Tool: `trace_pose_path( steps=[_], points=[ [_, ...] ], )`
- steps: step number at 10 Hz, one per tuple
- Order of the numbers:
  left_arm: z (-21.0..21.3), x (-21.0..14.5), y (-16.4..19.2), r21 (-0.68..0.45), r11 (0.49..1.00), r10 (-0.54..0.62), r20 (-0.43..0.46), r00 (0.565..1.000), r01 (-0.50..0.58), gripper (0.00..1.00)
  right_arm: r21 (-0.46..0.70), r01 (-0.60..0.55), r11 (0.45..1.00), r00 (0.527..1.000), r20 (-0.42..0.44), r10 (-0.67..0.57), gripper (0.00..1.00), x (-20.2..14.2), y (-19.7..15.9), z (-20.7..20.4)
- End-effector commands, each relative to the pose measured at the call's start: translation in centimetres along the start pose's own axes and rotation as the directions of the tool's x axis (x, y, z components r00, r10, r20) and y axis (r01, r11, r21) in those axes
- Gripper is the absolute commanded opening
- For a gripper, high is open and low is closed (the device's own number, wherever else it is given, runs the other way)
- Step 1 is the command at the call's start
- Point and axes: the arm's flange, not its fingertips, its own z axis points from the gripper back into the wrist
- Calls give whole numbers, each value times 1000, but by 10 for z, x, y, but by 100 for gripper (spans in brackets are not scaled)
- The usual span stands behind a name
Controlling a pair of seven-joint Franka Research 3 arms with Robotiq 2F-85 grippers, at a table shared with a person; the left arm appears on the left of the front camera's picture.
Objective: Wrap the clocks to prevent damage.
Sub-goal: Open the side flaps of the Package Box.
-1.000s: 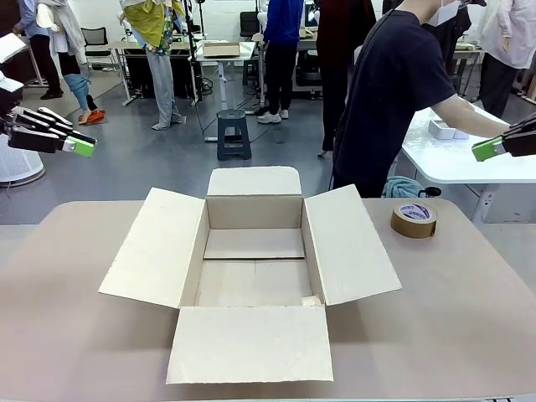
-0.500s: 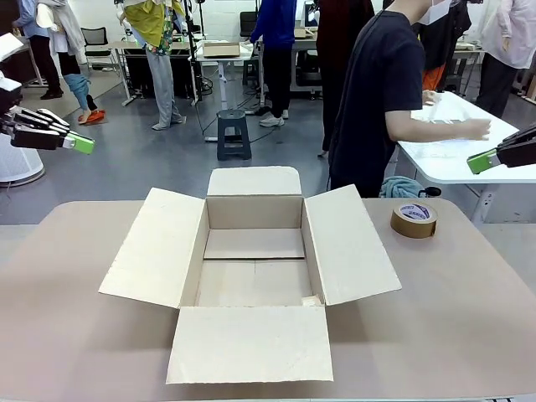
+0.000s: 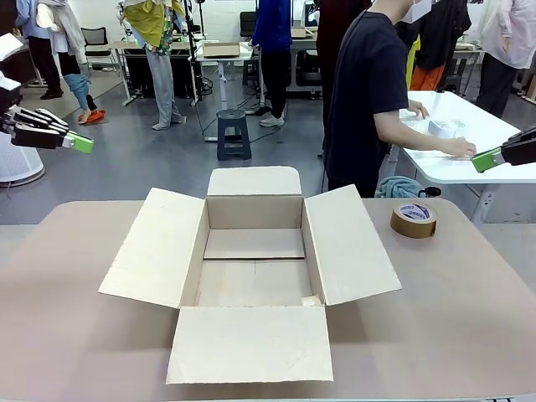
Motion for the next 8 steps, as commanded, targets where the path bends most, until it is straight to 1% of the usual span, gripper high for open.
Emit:
trace_pose_path(
  steps=[1,2,3,4,5,6,7,8],
  points=[
    [-23,29,-6,80,996,47,-134,990,-37,0,-55,176,983,983,-44,-179,1,26,30,-23],
    [-43,42,-8,113,991,90,-218,972,-67,0,-75,241,968,963,-101,-248,1,40,47,-37],
    [-67,52,-10,107,990,118,-285,951,-91,0,-84,294,952,948,-105,-301,1,51,56,-53],
    [-80,53,-9,140,984,154,-325,933,-113,0,-114,355,928,925,-98,-366,1,56,58,-64],
    [-101,53,-9,197,967,229,-373,899,-164,0,-155,466,871,866,-122,-485,1,61,59,-81],
    [-120,51,-10,288,940,295,-415,861,-183,0,-211,539,816,812,-129,-570,1,64,59,-96],
    [-134,48,-10,347,916,347,-440,828,-200,0,-230,567,791,785,-139,-603,1,63,59,-107],
    [-144,43,-8,402,895,379,-454,807,-194,0,-242,589,771,759,-161,-631,1,61,58,-122]
  ],
)
